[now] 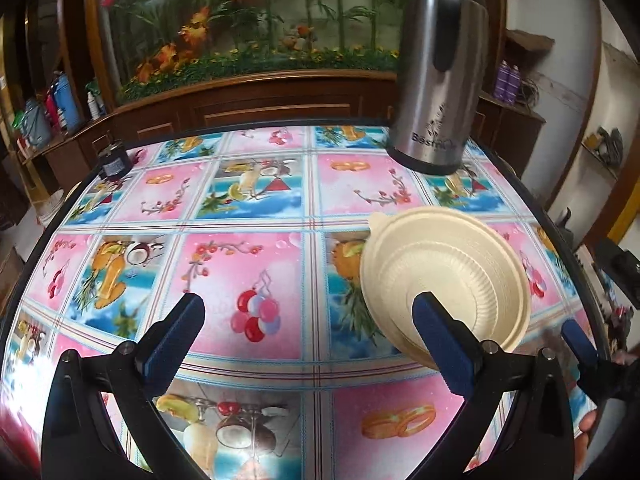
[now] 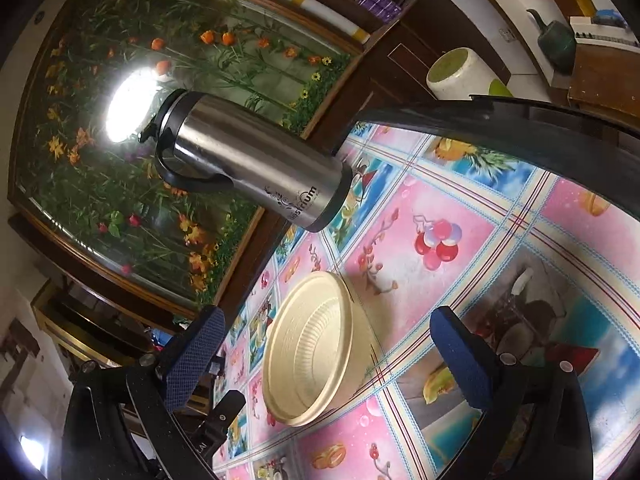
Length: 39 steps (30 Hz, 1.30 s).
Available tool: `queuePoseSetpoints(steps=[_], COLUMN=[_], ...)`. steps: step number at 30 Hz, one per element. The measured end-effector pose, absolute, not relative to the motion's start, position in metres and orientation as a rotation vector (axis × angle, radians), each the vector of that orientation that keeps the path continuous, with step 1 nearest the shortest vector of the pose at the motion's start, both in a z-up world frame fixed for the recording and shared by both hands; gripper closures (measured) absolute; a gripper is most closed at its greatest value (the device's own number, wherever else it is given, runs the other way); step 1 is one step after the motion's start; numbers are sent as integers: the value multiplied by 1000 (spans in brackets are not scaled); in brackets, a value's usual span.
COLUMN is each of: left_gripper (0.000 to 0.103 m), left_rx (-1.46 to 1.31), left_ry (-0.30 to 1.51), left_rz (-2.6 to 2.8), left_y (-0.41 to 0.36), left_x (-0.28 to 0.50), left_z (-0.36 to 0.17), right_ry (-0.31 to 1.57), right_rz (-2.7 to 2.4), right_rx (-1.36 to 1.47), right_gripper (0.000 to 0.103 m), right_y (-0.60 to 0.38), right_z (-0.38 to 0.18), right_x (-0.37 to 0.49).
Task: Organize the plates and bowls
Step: 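Move the right gripper to the cream bowl on the table, then grasp the cream bowl's rim with the right gripper and lift it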
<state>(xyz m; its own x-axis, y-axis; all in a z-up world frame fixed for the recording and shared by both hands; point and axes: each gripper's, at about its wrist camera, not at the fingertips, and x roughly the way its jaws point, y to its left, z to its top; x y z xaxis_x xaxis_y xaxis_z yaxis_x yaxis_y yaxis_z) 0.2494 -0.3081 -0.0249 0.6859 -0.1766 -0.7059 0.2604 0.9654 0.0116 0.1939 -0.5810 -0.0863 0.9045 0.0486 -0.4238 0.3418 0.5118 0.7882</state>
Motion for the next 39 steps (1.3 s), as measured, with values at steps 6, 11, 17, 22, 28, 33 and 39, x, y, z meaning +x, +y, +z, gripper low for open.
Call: queuePoseSetpoints(steps=[6, 11, 17, 22, 28, 33, 39], left_gripper=[0, 0, 0, 0, 0, 0, 0], left_rx=[94, 35, 22, 10, -48, -115, -67], left_ry=[889, 912, 919, 924, 973, 1008, 1040], left_rz=[-292, -262, -272, -286, -333, -410, -467], left_y=[-301, -284, -281, -278, -266, -258, -268], left_x=[264, 273, 273, 274, 281, 281, 277], left_z=[-39, -37, -35, -33, -29, -19, -13], right_ry=[454, 488, 512, 585, 671, 765, 835], right_rz=[-171, -178, -230, -240, -187, -115, -40], right_rx=[993, 952, 928, 896, 936, 957, 870], right_gripper=[0, 0, 16, 49, 82, 87, 83], right_y=[-571, -565, -563, -558, -556, -547, -520], right_z=[-93, -102, -108, -116, -124, -117, -105], right_x=[202, 213, 224, 241, 250, 251, 258])
